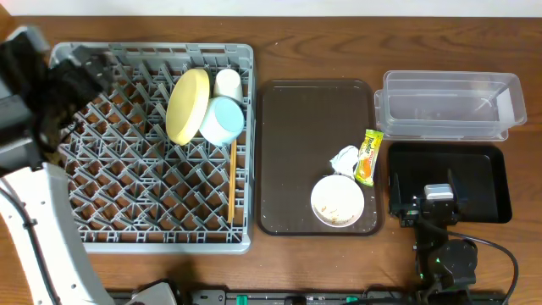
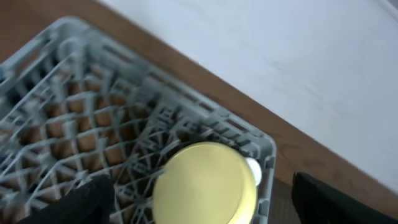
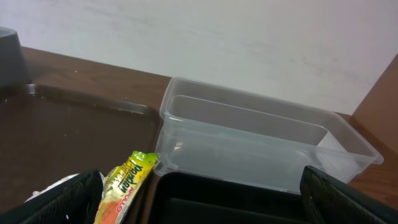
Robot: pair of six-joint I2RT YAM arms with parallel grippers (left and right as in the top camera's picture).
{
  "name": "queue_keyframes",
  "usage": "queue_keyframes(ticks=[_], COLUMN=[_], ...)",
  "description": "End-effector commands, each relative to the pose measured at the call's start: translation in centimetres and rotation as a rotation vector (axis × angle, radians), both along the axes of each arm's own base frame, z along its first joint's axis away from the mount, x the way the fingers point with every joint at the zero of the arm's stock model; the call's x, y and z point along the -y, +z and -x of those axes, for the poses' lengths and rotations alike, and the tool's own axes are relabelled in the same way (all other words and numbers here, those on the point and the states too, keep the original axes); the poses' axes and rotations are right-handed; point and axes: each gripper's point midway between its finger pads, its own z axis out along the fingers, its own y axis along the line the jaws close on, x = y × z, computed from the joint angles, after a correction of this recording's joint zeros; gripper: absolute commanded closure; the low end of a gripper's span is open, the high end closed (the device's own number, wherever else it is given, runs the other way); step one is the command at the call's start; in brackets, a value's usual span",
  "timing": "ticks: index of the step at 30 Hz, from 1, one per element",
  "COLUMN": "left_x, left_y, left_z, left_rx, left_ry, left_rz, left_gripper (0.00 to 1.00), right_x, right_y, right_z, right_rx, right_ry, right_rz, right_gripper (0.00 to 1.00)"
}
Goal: Sort waste into correct bins and load items into the dishwasher rack
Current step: 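Carry the yellow plate to the rack and stand it upright, then raise the right arm and move its gripper over the white tissue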
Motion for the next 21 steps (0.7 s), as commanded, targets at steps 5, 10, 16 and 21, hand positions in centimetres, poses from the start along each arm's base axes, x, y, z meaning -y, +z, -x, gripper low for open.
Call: queue_keyframes(ticks=[5, 10, 16, 21], left_x=[-2.4, -2.6, -2.6, -2.6], left_y=[0.6, 0.6, 0.6, 0.6], left_z=[1.0, 1.0, 1.0, 1.0], left_rx=[0.019, 0.018, 0.018, 0.018], left_ry=[0.059, 0.063, 0.063, 0.063], left_rz=[0.048, 0.048, 0.048, 0.048], left_gripper=[0.08, 0.07, 0.07, 0.07], right_x=[0.1, -0.1, -2.5, -2.4], right_y=[-0.1, -0.1, 0.9, 3.1], right_z=[0.0, 0.0, 0.1, 0.5], right_rx=[-0.005, -0.003, 0.033, 0.048], right_ry=[-0.001, 0.006, 0.145, 0.136], right_rz=[0.011, 0.009, -0.048, -0.187], right_gripper=[0.01, 0.01, 0.01, 0.01])
